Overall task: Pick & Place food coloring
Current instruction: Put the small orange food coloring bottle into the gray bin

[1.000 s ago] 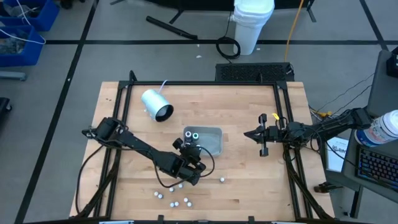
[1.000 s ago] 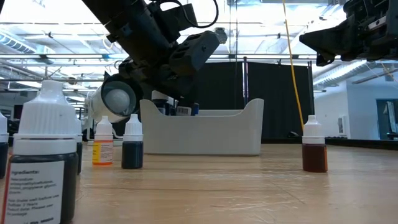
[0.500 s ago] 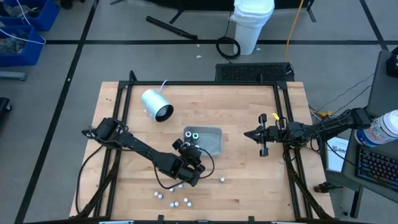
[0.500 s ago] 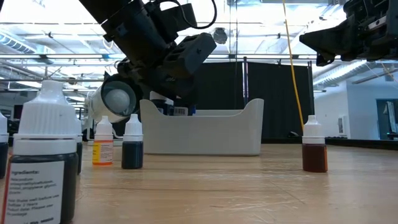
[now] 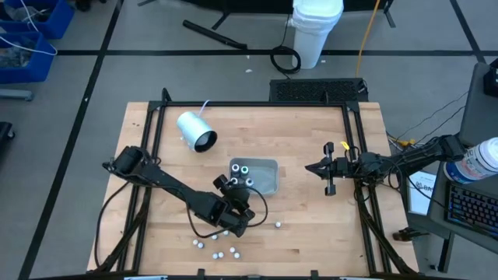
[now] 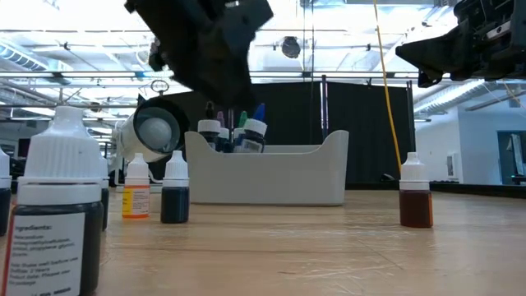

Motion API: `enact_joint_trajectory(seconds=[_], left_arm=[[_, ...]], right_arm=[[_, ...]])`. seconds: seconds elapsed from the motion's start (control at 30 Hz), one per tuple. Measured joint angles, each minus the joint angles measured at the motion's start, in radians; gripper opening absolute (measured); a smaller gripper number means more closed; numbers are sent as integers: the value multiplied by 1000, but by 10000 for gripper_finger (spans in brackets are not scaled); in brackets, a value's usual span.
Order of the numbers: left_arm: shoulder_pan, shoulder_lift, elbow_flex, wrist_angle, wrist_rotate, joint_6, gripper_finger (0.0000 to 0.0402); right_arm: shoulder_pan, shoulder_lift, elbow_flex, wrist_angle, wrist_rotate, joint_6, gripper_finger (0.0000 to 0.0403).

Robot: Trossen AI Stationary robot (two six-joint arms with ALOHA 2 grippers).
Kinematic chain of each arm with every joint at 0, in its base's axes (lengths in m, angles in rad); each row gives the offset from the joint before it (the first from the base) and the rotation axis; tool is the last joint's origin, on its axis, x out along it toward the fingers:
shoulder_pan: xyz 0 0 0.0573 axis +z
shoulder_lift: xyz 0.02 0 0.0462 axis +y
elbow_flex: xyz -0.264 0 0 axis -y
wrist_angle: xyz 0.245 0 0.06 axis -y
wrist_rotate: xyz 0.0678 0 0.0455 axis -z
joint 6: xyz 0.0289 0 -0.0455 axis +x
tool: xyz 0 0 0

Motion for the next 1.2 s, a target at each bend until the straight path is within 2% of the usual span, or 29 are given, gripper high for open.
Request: enact_joint_trajectory(seconds=[0.37, 0.57, 0.7, 0.8, 0.9, 0.97, 1.07, 1.13, 1.2], left_arm=[[-36, -51, 42, -161, -61, -58, 211], [-87, -91, 65, -230, -88, 0, 211], [-158, -190, 81, -338, -179, 39, 211], [-237, -304, 63, -462, -300, -24, 211], [-328, -452, -14, -583, -407, -173, 210], [-393, -545, -123, -560, -440, -238, 199], [-470, -640, -355, -395, -460, -291, 152], [-494, -685, -507, -234, -490, -335, 102], [-501, -712, -625, -25, -555, -315, 41]], right_arm=[[0, 0, 0, 0, 0, 0, 0], [0, 0, 0, -1, 0, 0, 0], [0, 0, 0, -1, 0, 0, 0], [0, 0, 0, -1, 0, 0, 0], [0, 1, 0, -1, 0, 0, 0], [0, 1, 0, -1, 0, 0, 0], [0, 1, 0, -1, 0, -1, 0], [0, 1, 0, -1, 0, -1, 0], [0, 2, 0, -6, 0, -1, 0]])
